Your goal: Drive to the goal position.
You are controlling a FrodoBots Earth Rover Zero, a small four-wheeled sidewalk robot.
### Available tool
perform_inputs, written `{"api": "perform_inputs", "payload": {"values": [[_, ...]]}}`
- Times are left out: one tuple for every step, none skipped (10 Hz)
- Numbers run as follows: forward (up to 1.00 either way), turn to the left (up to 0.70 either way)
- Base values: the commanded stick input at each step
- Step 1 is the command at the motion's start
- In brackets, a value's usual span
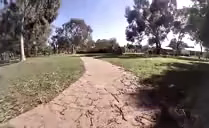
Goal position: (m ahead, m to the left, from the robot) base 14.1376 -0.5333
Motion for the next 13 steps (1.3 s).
{"api": "perform_inputs", "payload": {"values": [[0.7, 0.0], [0.7, 0.0], [0.7, 0.0], [0.7, 0.0], [0.7, 0.0], [0.7, 0.0], [0.7, 0.0], [0.7, 0.01], [0.7, 0.01], [0.7, 0.02], [0.7, 0.02], [0.7, 0.02], [0.7, 0.02]]}}
